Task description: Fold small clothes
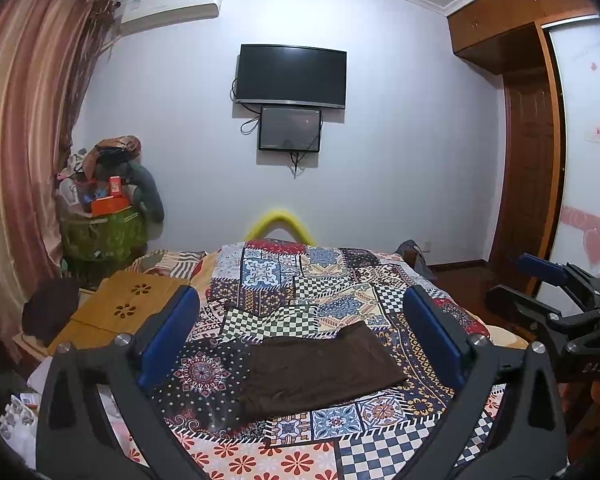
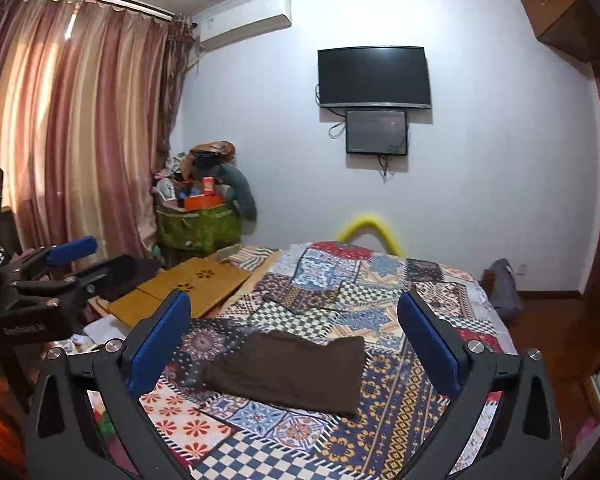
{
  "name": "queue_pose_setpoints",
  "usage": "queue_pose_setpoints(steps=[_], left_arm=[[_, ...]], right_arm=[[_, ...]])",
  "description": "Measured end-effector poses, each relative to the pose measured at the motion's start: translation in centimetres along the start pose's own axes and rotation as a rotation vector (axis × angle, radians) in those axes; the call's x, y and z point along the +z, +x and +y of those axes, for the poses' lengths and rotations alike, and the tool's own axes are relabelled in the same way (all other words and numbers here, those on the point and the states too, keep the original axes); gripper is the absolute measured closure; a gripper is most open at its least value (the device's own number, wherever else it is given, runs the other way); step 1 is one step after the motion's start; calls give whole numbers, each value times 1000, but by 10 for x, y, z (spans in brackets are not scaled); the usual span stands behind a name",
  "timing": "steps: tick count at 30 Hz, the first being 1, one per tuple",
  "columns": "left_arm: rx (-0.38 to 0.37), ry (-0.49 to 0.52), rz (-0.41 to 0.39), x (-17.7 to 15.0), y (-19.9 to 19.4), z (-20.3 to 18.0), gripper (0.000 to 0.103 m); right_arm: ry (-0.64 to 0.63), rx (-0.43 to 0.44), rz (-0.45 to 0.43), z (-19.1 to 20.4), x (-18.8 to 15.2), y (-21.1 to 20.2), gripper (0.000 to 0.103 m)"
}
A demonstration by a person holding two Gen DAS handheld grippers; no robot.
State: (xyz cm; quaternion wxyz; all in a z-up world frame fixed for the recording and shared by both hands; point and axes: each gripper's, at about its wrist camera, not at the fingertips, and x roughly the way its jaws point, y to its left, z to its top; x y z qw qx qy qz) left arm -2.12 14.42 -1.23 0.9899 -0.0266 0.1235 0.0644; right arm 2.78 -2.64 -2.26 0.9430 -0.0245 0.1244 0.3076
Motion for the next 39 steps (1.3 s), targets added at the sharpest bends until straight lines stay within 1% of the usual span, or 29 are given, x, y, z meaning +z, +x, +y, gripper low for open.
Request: queue_pose_setpoints(steps=[5, 16, 39], left_arm=[[7, 2, 4, -3, -2, 1, 0], [14, 20, 2, -7, -3, -4, 0], [-2, 32, -8, -5, -4, -4, 0]], right_arm=[[17, -5, 7, 1, -2, -4, 0], [9, -8, 5, 6, -4, -9, 0], [13, -14, 7, 5, -2, -7, 0]])
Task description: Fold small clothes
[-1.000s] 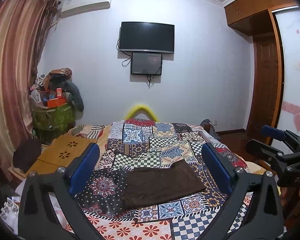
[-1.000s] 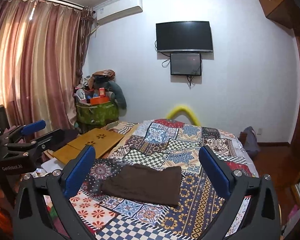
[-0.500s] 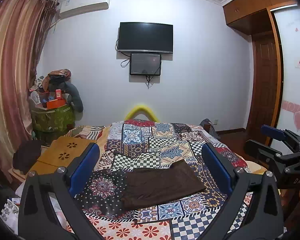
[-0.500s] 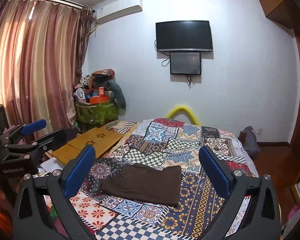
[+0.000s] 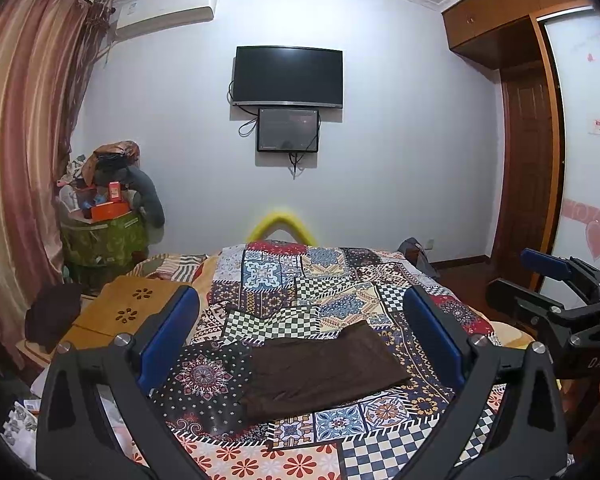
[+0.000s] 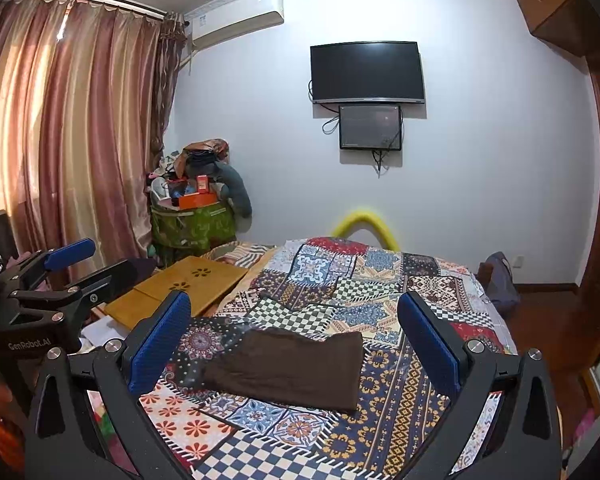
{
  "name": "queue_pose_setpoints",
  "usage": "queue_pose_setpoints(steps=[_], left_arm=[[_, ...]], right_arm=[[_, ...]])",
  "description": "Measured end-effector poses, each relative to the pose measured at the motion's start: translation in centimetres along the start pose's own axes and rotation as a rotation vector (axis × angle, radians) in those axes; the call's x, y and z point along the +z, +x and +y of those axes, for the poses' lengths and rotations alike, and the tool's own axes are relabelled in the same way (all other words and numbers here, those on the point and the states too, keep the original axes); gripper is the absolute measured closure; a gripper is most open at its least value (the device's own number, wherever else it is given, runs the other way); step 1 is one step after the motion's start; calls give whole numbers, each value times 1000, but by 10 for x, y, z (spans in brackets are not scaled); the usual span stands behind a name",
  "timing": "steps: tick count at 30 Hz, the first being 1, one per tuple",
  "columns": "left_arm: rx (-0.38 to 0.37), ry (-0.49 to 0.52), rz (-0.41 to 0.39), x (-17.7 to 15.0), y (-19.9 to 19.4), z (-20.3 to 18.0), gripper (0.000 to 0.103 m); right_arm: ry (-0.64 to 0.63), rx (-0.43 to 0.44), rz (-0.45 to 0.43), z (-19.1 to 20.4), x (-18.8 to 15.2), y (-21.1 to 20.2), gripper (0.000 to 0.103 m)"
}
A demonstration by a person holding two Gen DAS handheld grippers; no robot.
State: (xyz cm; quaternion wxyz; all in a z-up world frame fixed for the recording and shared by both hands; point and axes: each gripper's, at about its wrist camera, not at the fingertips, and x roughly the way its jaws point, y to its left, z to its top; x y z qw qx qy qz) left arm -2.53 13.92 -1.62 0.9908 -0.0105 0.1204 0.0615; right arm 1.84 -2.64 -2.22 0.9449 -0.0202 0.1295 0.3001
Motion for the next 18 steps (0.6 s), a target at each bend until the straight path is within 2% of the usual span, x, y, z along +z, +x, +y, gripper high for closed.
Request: queue_pose_setpoints(steps=[18], left_arm=[[0, 7, -2, 1, -2, 1, 0]], right_arm=[[4, 5, -7, 3, 1, -2, 0]])
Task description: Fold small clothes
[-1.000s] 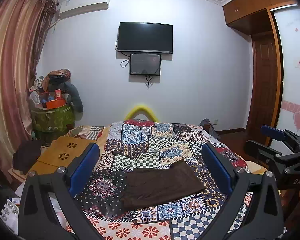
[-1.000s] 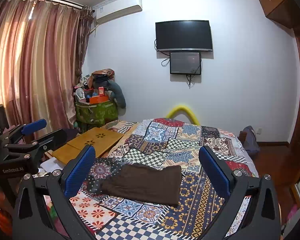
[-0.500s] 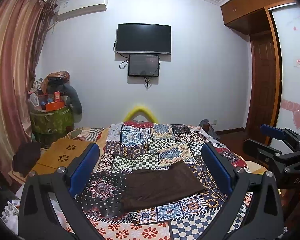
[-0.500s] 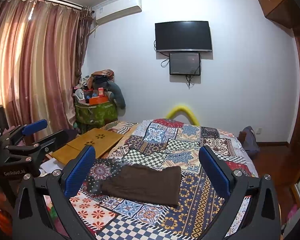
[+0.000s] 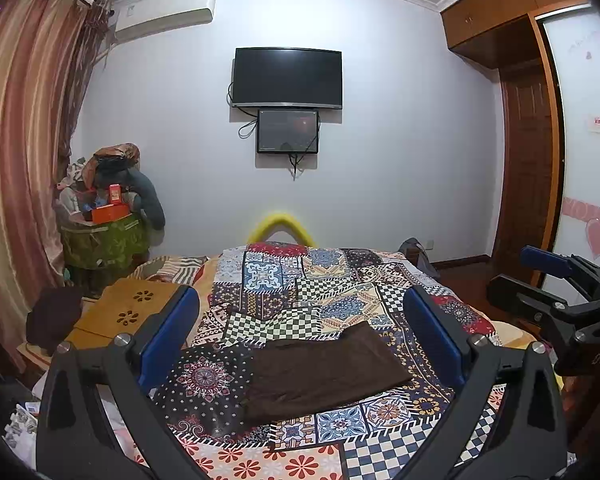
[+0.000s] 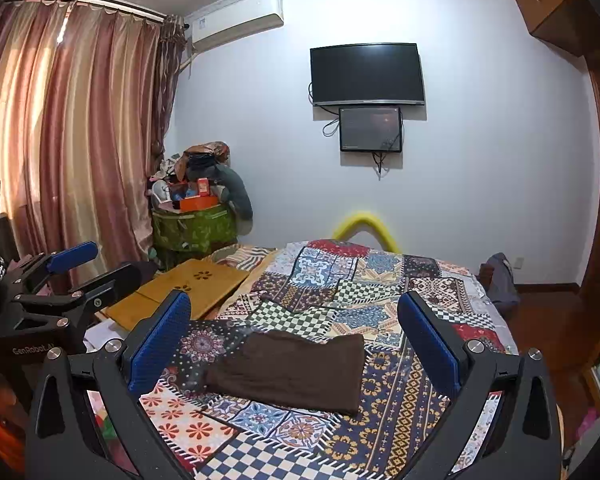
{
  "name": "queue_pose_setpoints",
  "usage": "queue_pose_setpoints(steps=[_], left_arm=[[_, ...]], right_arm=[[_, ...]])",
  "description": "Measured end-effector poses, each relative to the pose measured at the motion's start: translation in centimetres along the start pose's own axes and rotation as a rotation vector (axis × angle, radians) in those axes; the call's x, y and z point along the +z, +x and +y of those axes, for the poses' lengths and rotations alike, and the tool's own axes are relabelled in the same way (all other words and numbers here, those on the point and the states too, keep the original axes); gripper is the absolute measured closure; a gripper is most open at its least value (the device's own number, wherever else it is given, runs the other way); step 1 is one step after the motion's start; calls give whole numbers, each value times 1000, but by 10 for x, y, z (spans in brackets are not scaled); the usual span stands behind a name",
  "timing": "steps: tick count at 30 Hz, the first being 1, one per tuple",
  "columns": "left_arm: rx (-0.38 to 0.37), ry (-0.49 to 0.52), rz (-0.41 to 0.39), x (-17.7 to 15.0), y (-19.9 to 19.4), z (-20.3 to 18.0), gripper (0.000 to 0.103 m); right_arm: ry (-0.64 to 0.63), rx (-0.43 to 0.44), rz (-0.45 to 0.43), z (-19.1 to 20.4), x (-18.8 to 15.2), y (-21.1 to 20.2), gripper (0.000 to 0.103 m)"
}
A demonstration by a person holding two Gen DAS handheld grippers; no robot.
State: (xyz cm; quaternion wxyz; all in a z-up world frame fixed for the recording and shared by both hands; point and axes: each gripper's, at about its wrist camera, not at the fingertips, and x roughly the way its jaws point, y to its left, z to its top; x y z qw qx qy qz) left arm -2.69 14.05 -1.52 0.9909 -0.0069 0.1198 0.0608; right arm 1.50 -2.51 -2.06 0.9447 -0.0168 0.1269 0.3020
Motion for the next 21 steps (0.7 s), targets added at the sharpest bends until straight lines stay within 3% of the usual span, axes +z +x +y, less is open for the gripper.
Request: queue_pose_setpoints(steps=[21], left_arm=[[-30, -13, 7, 1, 0, 4, 0]], right_arm=[[-2, 5, 9, 1, 1, 1, 0]])
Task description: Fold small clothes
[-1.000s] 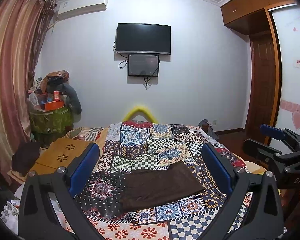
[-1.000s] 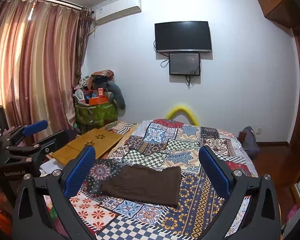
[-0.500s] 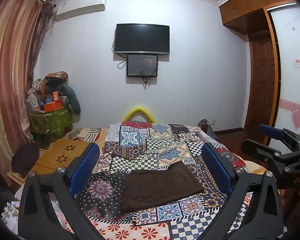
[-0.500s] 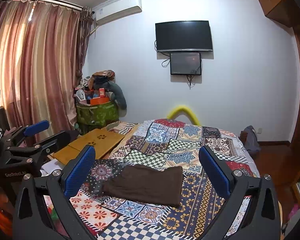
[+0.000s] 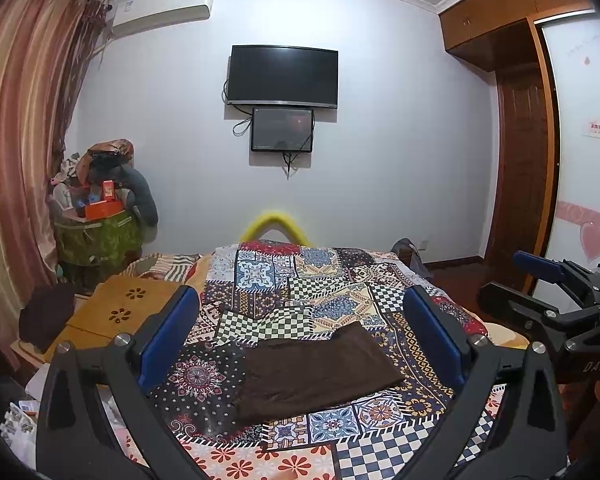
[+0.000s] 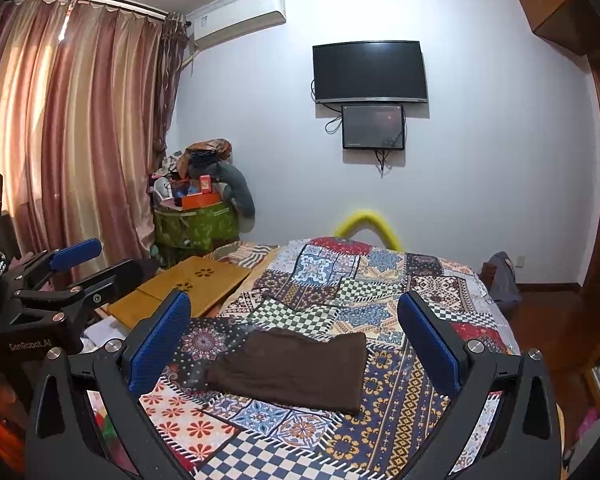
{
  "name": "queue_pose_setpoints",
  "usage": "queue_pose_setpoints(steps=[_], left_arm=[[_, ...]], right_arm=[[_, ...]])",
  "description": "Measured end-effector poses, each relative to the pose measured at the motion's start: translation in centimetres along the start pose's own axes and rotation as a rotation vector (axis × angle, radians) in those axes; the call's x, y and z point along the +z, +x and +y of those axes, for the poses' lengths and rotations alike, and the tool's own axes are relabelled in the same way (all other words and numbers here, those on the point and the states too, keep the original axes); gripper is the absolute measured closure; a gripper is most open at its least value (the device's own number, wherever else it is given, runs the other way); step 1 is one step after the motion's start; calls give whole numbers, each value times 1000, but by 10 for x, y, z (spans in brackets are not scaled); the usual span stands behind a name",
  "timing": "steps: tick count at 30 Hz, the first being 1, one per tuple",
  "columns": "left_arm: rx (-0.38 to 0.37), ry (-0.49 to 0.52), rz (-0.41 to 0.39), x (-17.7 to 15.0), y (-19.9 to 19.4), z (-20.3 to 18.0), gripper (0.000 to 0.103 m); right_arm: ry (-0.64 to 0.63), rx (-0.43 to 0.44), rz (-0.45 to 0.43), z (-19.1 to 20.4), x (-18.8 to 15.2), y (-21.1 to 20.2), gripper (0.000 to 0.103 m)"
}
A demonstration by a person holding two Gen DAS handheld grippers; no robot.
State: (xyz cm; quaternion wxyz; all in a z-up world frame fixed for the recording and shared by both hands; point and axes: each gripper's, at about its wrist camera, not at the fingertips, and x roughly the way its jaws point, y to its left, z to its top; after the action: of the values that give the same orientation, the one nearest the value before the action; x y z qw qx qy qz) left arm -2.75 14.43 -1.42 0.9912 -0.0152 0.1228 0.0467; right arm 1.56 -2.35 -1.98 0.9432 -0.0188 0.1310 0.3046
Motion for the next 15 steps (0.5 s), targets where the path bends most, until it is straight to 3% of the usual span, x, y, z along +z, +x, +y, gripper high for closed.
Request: queue_pose_setpoints(steps=[15], left_arm=[[-11, 2, 26, 1, 8, -2, 0]], right_arm=[[10, -12, 6, -4, -1, 2, 0]])
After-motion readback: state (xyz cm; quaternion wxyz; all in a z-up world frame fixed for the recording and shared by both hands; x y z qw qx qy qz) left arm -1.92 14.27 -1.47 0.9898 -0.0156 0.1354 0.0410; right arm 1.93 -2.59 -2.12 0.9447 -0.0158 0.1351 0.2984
